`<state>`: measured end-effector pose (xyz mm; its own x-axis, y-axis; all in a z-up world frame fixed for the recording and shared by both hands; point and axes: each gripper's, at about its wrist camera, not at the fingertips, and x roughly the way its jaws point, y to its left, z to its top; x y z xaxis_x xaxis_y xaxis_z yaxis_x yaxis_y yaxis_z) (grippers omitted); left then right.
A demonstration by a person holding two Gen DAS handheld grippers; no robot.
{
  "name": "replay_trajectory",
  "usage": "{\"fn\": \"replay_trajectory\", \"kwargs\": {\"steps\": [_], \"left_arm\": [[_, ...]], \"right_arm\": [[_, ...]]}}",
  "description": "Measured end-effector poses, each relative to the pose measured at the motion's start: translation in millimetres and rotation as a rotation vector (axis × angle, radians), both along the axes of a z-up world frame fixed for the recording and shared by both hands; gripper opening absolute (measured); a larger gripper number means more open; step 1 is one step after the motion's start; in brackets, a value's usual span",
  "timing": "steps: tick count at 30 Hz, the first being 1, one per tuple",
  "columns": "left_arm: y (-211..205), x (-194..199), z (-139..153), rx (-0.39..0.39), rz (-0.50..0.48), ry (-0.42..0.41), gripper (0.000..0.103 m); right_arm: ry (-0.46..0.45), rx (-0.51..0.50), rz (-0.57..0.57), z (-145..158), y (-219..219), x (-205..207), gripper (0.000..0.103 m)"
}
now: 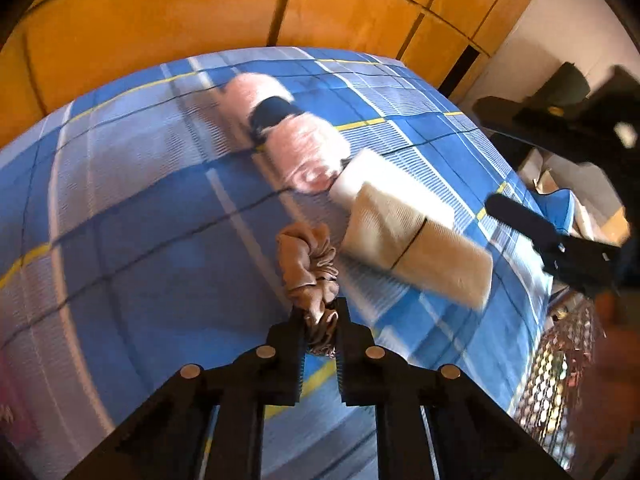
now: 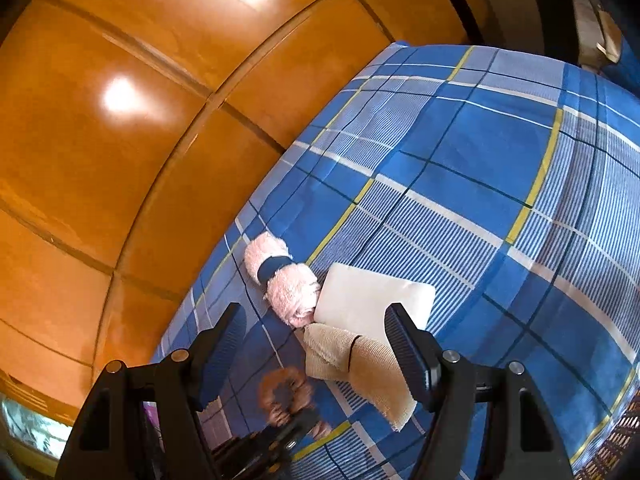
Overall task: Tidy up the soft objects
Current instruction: 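Grasp the brown scrunchie with the left tool while the right tool approaches the beige mesh pad, then lift the scrunchie with the left tool while the right tool grasps the beige mesh pad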
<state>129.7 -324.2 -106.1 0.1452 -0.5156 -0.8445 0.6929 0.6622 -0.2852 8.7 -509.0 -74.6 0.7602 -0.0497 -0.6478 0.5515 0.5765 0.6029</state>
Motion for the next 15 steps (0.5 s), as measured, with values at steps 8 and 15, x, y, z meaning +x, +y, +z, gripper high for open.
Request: {"fn": "replay_trajectory", "kwargs": {"steps": [8, 15], "left_arm": [[64, -21, -4, -0.008, -0.010, -0.009, 0.013], [79, -26, -5, -0.001, 0.015, -0.012, 0.013]], "right_arm": [[0.171, -0.036, 0.007, -14, 4, 16, 0.073], [0.270, 0.004, 0.132, -32, 15, 35, 0.073]]}}
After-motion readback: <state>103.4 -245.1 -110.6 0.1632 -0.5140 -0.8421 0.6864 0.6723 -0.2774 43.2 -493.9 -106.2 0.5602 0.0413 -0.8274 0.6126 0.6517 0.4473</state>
